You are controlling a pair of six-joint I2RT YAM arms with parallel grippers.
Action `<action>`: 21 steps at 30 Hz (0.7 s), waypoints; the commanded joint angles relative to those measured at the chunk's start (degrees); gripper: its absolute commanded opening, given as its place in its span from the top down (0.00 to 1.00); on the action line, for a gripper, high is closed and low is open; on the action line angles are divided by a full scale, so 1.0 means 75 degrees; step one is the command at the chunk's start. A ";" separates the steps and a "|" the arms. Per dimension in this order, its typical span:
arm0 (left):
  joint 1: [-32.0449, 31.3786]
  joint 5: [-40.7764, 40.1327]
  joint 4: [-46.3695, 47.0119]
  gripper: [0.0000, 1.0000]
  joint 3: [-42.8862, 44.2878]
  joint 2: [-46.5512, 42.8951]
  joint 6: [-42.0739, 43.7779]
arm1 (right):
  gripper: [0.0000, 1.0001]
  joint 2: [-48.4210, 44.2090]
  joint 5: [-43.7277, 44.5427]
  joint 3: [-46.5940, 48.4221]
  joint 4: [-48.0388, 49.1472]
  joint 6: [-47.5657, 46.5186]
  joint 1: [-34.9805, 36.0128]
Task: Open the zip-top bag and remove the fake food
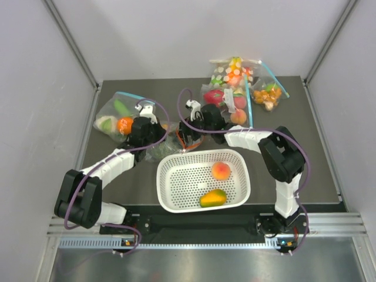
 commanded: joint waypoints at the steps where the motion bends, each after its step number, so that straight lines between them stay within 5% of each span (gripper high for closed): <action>1: -0.0004 0.0562 0.0329 1.00 -0.0087 -0.0075 0.0269 | 0.17 0.0226 -0.0182 0.0157 0.1169 -0.0217 0.0079; 21: -0.0004 0.1267 0.0235 1.00 -0.0181 -0.0263 0.0692 | 0.46 0.0507 0.0181 -0.0148 0.2506 -0.0780 0.0079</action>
